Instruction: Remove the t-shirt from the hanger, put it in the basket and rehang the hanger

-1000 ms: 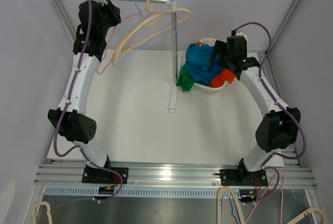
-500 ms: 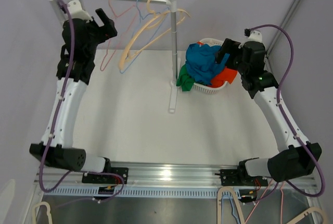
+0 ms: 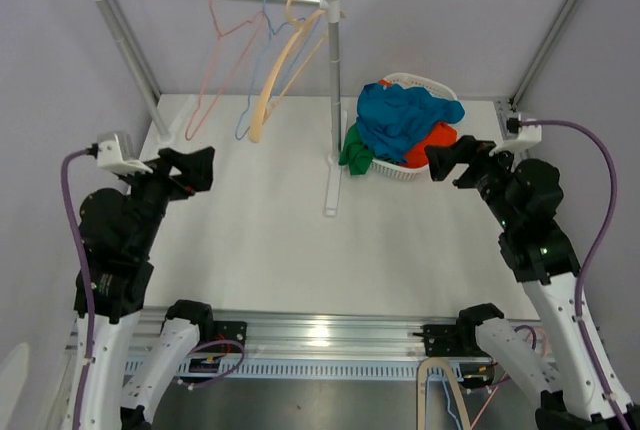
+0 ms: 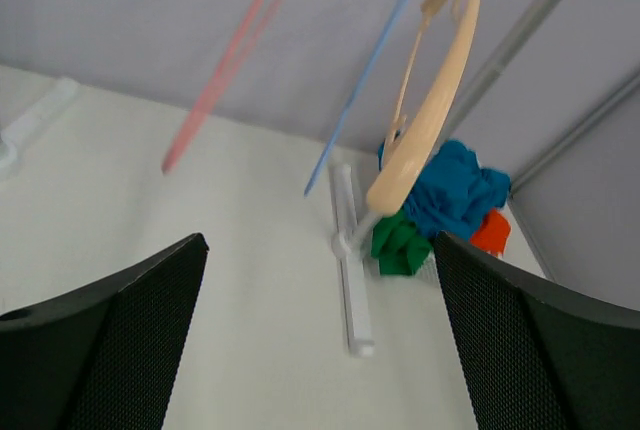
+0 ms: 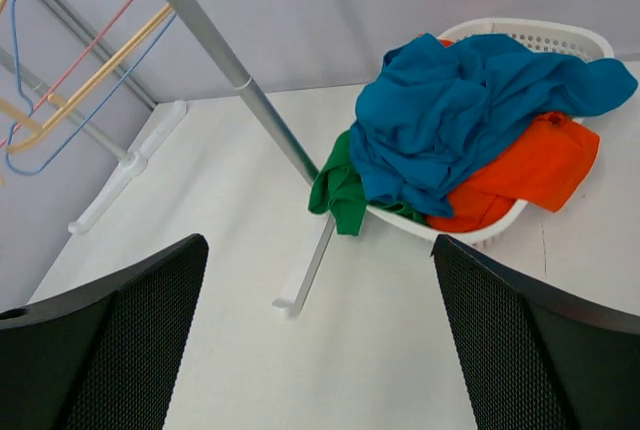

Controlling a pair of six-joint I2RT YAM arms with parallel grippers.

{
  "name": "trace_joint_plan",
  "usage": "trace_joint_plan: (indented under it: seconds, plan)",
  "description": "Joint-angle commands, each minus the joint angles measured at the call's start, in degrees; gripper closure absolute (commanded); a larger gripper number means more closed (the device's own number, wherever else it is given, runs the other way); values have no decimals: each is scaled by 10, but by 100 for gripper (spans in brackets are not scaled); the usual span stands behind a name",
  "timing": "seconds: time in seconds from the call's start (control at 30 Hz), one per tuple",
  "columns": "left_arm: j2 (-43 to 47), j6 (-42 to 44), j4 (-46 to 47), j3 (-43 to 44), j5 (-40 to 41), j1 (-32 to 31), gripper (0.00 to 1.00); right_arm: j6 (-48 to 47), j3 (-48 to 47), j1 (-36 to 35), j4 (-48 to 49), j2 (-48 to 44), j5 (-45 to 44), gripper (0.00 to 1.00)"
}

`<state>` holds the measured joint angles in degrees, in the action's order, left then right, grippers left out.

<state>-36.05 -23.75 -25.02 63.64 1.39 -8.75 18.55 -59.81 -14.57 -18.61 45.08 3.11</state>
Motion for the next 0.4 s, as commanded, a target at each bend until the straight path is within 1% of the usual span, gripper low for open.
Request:
trace_joint_plan:
  seconds: [0.0,0.03,0.17,0.33,0.37]
  plan:
    - [54,-21,-34,-88,-78,-2,0,7,47,-4,-34,-46,29,1]
    - [65,-18,-48,-98,-94,-3,1,7,58,-5,-48,-71,35,0]
    - [106,4,-72,-148,-89,-3,1,6,104,-5,-70,-128,33,0]
    - [126,16,-67,-170,-106,-3,0,11,123,-6,-85,-142,41,1]
    - [128,18,-70,-171,-105,-2,0,15,128,-6,-86,-141,31,1]
